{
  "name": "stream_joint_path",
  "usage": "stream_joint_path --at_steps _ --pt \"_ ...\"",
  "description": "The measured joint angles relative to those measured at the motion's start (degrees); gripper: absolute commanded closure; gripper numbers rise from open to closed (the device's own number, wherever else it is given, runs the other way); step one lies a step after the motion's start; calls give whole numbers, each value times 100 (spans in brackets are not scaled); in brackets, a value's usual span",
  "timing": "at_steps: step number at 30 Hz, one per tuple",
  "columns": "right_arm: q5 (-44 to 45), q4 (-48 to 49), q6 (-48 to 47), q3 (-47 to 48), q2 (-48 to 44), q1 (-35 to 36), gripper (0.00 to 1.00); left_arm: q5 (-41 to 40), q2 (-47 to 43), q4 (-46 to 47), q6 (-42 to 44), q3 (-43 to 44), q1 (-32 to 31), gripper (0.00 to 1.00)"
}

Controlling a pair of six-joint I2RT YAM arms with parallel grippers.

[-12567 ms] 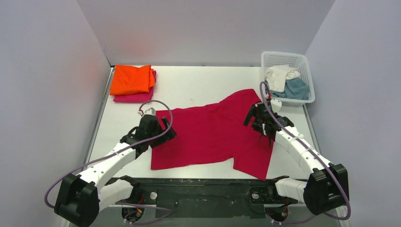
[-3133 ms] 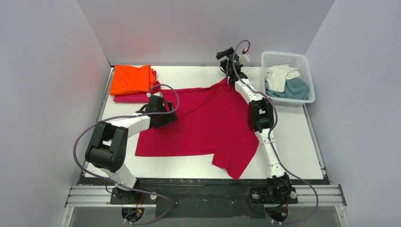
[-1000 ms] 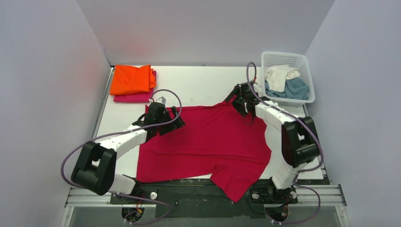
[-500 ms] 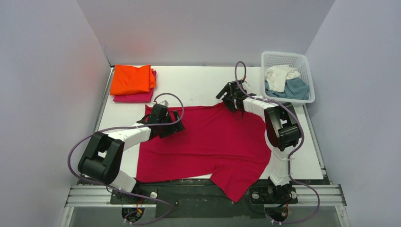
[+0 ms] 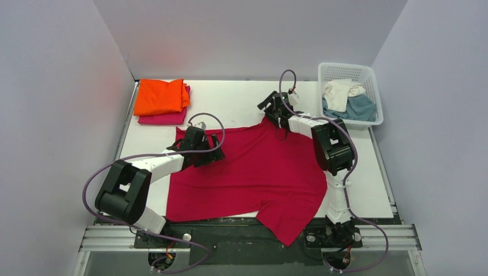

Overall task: Fold and stack the t-shirts
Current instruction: Flatten out the tshirt

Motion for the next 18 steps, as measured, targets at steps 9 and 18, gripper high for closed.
stream_joint_path --at_steps 9,18 --pt "-216 133 -31 1871 870 286 28 -101 -11 -11 42 0 2 7" --pt "-544 -1467 -1270 2041 577 332 25 -275 -219 -308 85 13 59 7"
